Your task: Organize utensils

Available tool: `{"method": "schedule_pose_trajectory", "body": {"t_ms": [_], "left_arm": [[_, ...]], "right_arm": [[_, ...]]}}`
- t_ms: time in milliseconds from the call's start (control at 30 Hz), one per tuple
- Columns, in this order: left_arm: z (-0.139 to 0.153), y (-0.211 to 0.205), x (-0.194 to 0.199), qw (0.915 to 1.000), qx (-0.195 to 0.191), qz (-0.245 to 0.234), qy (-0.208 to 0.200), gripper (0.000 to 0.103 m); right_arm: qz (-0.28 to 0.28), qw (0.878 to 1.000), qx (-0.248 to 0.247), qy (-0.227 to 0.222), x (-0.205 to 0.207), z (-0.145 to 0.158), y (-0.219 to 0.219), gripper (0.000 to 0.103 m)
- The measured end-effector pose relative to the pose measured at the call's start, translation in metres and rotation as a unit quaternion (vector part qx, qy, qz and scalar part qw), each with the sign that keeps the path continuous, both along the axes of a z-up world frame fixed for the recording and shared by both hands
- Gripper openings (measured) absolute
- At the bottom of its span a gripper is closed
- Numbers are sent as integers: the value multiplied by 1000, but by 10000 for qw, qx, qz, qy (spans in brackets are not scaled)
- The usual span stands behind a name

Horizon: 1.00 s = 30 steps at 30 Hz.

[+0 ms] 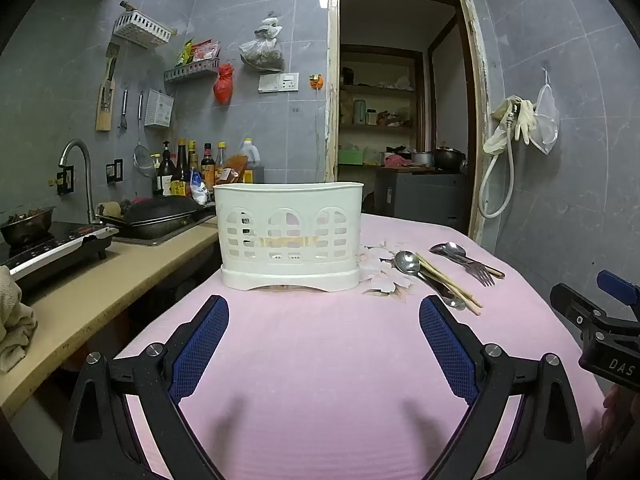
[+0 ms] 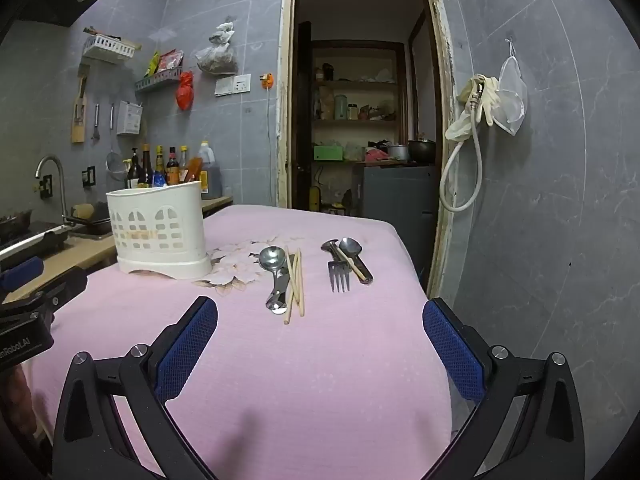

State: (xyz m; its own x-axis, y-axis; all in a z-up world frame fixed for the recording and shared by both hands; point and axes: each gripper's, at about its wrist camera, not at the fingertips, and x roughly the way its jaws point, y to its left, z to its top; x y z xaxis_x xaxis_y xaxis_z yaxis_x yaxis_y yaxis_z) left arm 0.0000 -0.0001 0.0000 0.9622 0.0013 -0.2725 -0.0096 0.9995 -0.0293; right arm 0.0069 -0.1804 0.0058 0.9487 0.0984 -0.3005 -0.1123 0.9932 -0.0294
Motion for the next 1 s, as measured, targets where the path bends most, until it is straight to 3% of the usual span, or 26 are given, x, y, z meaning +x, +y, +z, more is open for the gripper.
{"method": "schedule_pose_trajectory", "body": {"t_ms": [1000], "left_arm": [[-5,-1,2,10000,-35,6,34,94]], "right_arm": [[5,10000,11,0,0,1,-1,103]]}}
